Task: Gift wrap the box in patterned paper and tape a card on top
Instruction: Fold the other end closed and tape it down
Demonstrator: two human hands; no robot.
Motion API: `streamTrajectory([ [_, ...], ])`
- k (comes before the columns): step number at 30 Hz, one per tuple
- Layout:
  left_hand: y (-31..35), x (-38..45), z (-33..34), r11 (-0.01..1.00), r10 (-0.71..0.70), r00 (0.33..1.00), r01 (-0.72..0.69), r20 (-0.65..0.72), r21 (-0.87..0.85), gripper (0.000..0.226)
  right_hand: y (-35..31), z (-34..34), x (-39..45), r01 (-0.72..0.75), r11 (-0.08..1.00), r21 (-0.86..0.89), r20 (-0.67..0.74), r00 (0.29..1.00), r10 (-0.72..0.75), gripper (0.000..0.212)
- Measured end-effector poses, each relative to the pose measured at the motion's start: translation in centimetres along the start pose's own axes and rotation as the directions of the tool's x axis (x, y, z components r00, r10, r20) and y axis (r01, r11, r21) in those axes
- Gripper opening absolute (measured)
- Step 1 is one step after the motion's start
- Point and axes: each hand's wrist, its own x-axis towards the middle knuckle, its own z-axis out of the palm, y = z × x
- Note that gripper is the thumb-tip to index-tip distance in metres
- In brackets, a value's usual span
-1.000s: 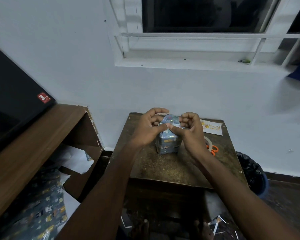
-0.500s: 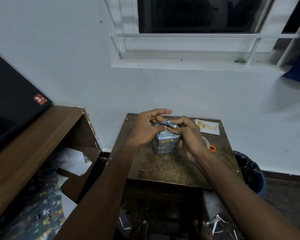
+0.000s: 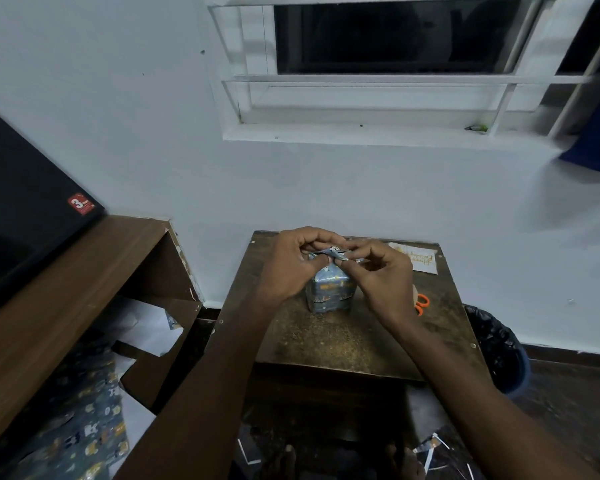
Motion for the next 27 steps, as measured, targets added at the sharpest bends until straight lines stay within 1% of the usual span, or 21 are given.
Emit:
streamTrajectory([
  [4, -0.1, 0.0, 0.0, 1.000, 0.014, 1.000, -0.014, -0.008, 0.011, 0.030, 0.0, -0.5, 0.2, 0.062, 0.992, -0.111, 0.045, 0.997, -0.057, 0.010],
  [7, -0.2, 0.0, 0.0, 0.999, 0.029, 0.999, -0.028, -0.021, 0.032, 0.029, 0.3, -0.8, 0.4, 0.087, 0.985, -0.149, 0.070, 0.995, -0.077, 0.007],
  [12, -0.7, 0.0, 0.0, 0.991, 0.096, 0.995, -0.092, -0.040, 0.101, 0.025, 0.3, -1.0, 0.2, 0.096, 0.982, -0.162, 0.078, 0.993, -0.084, 0.008],
  [17, -0.9, 0.0, 0.3, 0.988, 0.111, 0.992, -0.104, -0.062, 0.113, 0.028, -0.1, -0.5, -0.3, 0.157, 0.978, -0.137, 0.130, 0.982, -0.139, 0.016],
  [22, -1.3, 0.0, 0.3, 0.985, 0.121, 0.989, -0.109, -0.083, 0.135, 0.032, 0.2, -0.3, -0.7, 0.204, 0.958, -0.202, 0.178, 0.969, -0.169, 0.021],
  [24, -1.4, -0.1, 0.4, 0.982, 0.129, 0.988, -0.116, -0.083, 0.147, 0.032, 0.2, -0.3, -0.7, 0.231, 0.949, -0.215, 0.169, 0.966, -0.197, 0.019],
  [25, -1.5, -0.1, 0.5, 0.981, 0.129, 0.988, -0.116, -0.080, 0.153, 0.032, 0.3, -0.3, -0.6, 0.216, 0.955, -0.203, 0.145, 0.971, -0.189, 0.018],
  [27, -1.7, 0.0, 0.8, 0.976, 0.132, 0.988, -0.116, -0.080, 0.182, 0.032, 0.3, -0.4, -0.4, 0.105, 0.984, -0.143, 0.078, 0.992, -0.095, 0.013],
])
